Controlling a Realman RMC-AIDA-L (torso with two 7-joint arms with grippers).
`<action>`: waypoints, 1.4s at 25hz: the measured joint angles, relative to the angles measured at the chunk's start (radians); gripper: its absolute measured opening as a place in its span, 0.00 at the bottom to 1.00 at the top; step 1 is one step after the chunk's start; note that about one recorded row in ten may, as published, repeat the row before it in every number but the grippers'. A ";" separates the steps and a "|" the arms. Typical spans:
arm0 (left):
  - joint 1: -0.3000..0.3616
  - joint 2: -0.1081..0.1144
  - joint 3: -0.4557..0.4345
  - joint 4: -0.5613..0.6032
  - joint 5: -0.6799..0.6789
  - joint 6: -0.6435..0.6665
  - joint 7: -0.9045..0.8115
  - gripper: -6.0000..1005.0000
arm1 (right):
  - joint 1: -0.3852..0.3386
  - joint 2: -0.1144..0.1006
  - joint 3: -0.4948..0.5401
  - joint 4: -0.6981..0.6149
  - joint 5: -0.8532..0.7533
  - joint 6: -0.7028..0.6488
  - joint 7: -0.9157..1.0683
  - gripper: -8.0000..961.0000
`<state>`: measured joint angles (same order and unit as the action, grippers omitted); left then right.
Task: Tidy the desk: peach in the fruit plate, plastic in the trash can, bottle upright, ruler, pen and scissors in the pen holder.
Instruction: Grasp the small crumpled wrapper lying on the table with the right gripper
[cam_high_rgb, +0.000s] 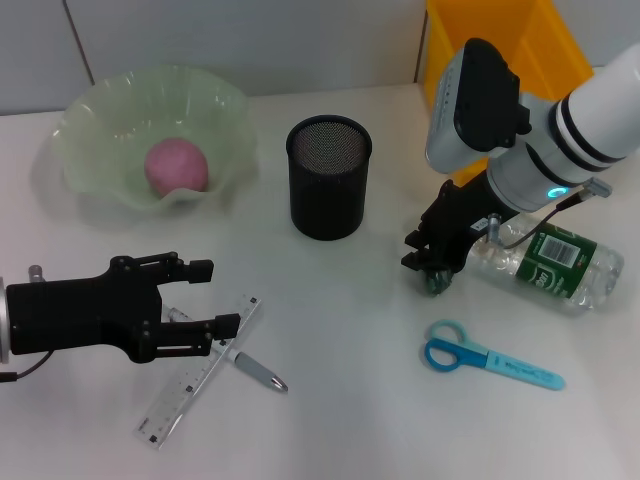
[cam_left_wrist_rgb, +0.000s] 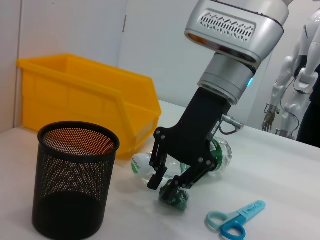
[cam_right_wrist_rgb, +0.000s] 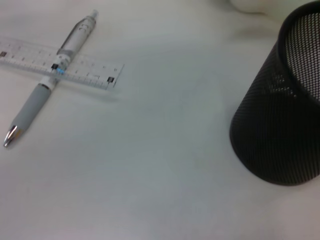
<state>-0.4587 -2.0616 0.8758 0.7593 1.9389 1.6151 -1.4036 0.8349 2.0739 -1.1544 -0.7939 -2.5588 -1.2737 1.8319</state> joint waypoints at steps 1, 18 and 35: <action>0.000 0.000 0.000 0.000 0.000 0.000 0.000 0.81 | 0.000 0.000 0.000 0.000 0.000 0.000 0.000 0.26; -0.001 0.001 -0.001 0.004 0.006 0.002 0.000 0.81 | -0.032 0.003 0.000 -0.132 -0.043 -0.113 0.098 0.53; 0.002 0.002 -0.002 0.005 0.006 0.002 0.001 0.81 | -0.026 0.003 -0.018 -0.117 -0.090 -0.126 0.107 0.74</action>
<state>-0.4568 -2.0600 0.8743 0.7640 1.9448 1.6168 -1.4027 0.8091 2.0770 -1.1727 -0.9107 -2.6485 -1.3994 1.9386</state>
